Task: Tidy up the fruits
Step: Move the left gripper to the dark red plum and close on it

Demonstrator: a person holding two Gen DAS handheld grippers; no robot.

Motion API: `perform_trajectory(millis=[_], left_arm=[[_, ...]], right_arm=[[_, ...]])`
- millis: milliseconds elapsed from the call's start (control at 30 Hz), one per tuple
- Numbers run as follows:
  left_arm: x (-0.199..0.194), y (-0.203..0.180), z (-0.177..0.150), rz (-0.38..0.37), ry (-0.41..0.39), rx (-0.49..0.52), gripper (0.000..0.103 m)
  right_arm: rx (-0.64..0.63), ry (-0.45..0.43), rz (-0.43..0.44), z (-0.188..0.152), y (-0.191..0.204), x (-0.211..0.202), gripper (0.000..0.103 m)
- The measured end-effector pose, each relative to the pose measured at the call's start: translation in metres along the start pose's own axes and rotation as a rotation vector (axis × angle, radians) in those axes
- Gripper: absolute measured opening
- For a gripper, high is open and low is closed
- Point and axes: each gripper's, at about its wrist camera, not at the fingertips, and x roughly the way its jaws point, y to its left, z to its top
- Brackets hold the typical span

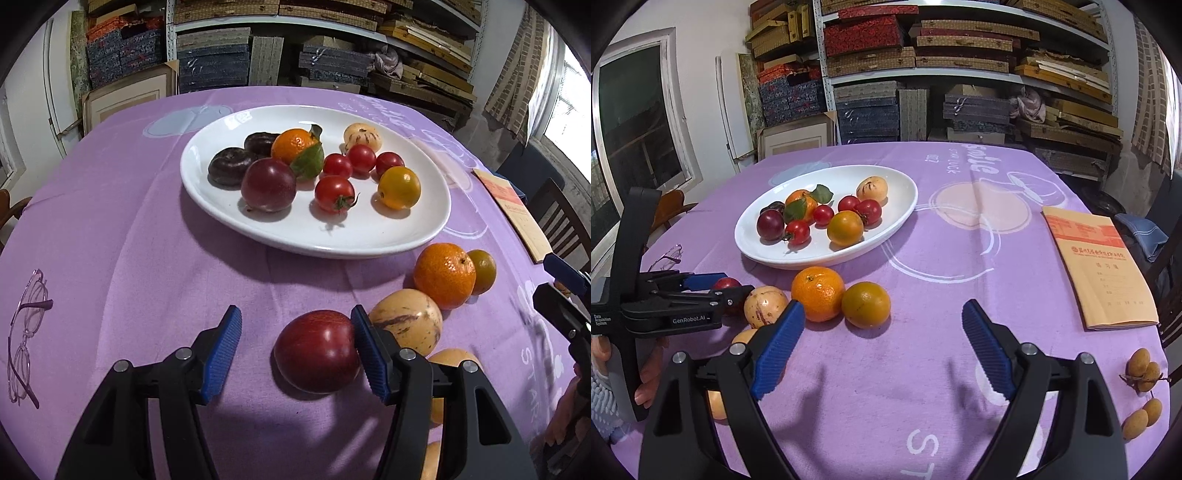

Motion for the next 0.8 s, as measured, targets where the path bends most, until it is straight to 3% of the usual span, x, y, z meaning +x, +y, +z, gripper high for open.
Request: perform_trajectory(millis=[167, 367, 800], left_arm=[[-0.007, 0.006, 0.002, 0.020, -0.052, -0.011, 0.060], [-0.008, 0.003, 0.002, -0.008, -0.054, 0.011, 0.045], [-0.009, 0.002, -0.008, -0.056, -0.016, 0.015, 0.043]], right_arm=[[0.002, 0.006, 0.004, -0.001, 0.000, 0.002, 0.085], [0.001, 0.012, 0.003, -0.002, 0.000, 0.002, 0.085], [-0.002, 0.017, 0.003, -0.002, 0.000, 0.004, 0.085]])
